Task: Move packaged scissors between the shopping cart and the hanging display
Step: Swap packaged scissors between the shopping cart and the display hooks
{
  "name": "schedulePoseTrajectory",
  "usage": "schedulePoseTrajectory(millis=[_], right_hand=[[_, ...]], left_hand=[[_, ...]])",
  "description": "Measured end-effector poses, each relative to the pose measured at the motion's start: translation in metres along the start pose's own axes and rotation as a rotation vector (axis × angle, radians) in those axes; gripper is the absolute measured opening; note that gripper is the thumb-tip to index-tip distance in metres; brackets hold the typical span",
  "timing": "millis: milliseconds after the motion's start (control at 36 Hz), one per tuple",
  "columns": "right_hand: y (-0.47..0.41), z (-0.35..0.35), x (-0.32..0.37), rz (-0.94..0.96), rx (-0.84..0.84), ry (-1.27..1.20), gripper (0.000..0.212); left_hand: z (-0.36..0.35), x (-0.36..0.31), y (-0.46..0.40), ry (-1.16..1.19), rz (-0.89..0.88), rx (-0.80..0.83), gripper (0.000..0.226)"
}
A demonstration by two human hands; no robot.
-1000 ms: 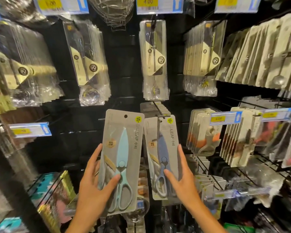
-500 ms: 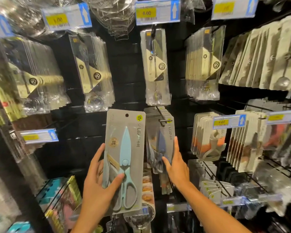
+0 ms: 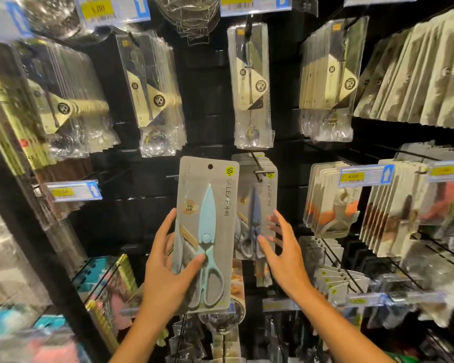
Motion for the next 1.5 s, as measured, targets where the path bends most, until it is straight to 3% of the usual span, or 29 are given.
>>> schedulePoseTrajectory(millis=[83,250,500,917,1500], right_hand=[[0.014,0.0,0.033,0.047,0.082,-0.129,0.066],[0.029,-0.005,0.072,0.083,0.243,-0.225,0.081],[0.034,0.007,0.06,0.022,0.187,-0.121,0.082],[0.04,0.026,0.021,-0.073,0.082,-0.047,0.081],[0.012,0.055,0.017,-0.026,0.131,-0.051,0.067]], left_hand=[[-0.004,0.001,0.003,0.005,-0.014,-0.003,0.092],[-0.02,0.002,0.011,0.028,-0.01,0.044,0.093],[-0.036,0.012,0.015,0.063,0.068,0.152,0.098],[-0.069,0.04,0.005,-0.107,0.149,0.336,0.114],[-0.099,0.044,-0.012,-0.009,0.161,0.354,0.115]])
Point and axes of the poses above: each hand's wrist, its own y-axis away from the middle knuckle, its own z-axis out of the back of the hand, x = y × z, the point moved 7 cm from there along -y, towards the middle knuckle, and after that the axes turned 9 degrees about y, right-handed, at the moved point
